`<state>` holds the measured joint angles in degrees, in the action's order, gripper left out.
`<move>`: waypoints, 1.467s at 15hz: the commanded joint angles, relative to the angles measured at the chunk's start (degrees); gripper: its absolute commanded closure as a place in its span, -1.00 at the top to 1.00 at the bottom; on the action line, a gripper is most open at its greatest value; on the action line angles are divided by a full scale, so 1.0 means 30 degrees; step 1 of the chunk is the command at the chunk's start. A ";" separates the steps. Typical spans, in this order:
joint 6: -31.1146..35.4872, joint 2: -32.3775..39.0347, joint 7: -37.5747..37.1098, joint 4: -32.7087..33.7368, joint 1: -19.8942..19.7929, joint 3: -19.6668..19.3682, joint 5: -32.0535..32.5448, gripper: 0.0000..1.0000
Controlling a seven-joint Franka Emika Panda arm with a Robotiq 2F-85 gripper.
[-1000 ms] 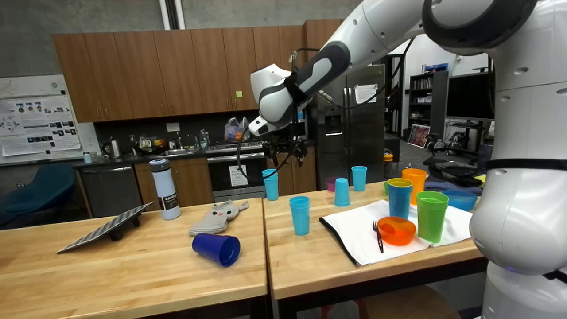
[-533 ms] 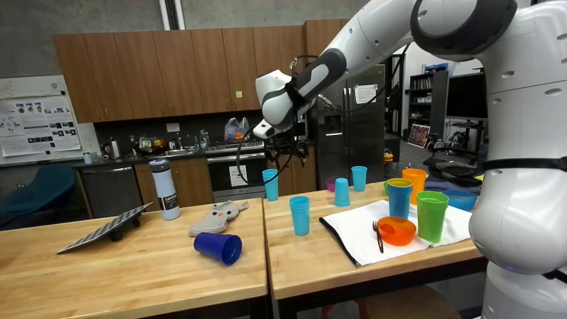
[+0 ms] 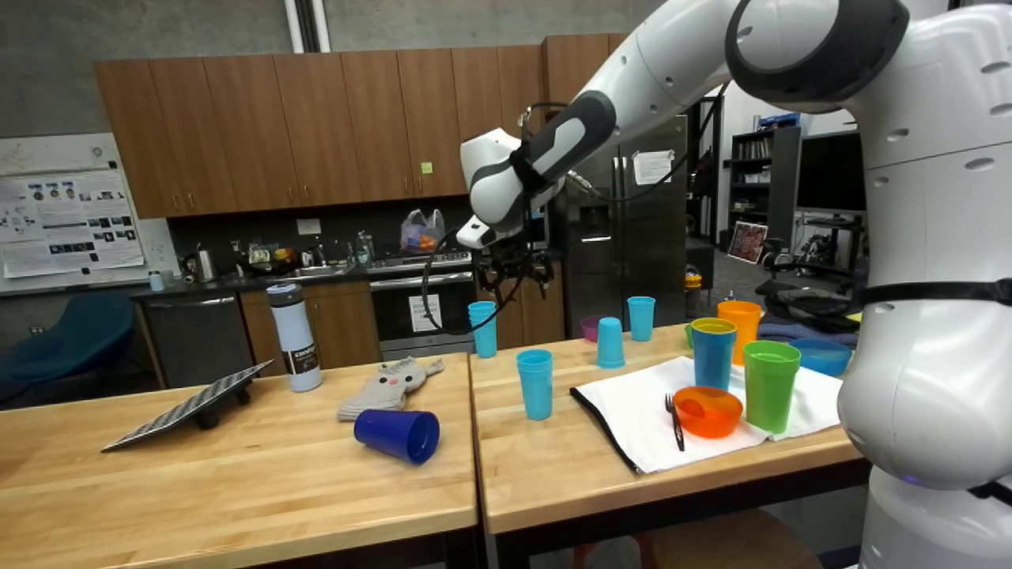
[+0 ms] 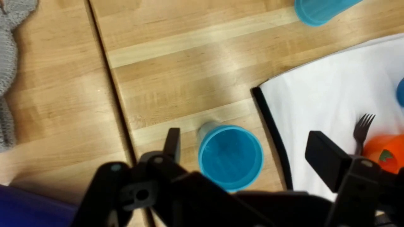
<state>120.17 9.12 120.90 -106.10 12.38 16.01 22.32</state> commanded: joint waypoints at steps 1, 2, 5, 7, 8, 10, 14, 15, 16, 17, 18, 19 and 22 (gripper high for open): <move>-0.1050 0.0663 -0.0225 0.0850 0.0336 -0.0841 0.3639 1.00; -0.1222 0.0825 -0.0279 0.1022 0.0254 -0.1056 0.4500 1.00; -0.1039 0.1533 0.0331 0.1808 -0.0128 -0.1512 0.5416 1.00; -0.0252 0.1909 0.1439 0.2332 -0.0537 -0.1585 0.4583 1.00; -0.0059 0.2085 0.1927 0.2626 -0.0632 -0.1610 0.4399 1.00; 0.0733 0.2469 0.3252 0.3364 -0.0878 -0.1516 0.3813 1.00; 0.2352 0.3243 0.6449 0.4899 -0.1039 -0.1397 0.2348 1.00; 0.2741 0.3519 0.7408 0.5353 -0.1071 -0.1354 0.1793 1.00; 0.2907 0.3815 0.8306 0.5825 -0.1074 -0.1334 0.1220 1.00; 0.3292 0.4151 0.9350 0.6246 -0.1164 -0.1230 0.0530 1.00; 0.3527 0.4477 1.0289 0.6656 -0.1236 -0.1137 -0.0153 1.00; 0.3559 0.4834 1.1080 0.7141 -0.1226 -0.1085 -0.0738 1.00; 0.3172 0.6148 0.9456 0.7695 -0.4306 0.3728 0.1837 1.00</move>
<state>130.36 23.34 149.27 -86.75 5.48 18.20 24.41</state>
